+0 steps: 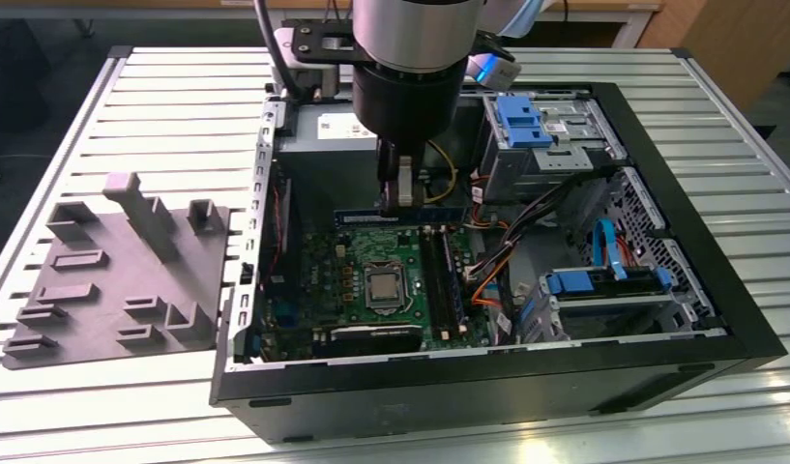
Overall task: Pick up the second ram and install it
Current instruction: 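Insert the second ram into the second slot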
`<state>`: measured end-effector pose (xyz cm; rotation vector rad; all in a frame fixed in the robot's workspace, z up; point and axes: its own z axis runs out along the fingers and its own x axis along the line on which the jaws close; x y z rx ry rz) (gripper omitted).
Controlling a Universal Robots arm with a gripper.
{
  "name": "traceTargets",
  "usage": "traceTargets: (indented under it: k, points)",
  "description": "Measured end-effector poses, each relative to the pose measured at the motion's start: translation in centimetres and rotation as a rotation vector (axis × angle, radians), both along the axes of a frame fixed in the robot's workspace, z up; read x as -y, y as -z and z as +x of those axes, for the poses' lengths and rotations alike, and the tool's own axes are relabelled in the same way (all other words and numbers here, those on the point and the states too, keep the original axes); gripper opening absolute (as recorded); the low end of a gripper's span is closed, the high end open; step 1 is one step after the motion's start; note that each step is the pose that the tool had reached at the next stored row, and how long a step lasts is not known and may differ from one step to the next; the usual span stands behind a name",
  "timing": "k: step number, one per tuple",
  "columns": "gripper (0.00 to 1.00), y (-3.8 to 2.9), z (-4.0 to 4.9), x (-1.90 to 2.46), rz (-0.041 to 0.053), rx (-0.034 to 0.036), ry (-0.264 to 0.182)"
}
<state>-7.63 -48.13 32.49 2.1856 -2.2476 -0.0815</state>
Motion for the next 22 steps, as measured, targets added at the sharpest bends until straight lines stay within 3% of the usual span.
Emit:
traceTargets:
  k: [22]
  points:
    - [0.12, 0.00, 0.00, 0.00, 0.0000, -0.0001, 0.090]
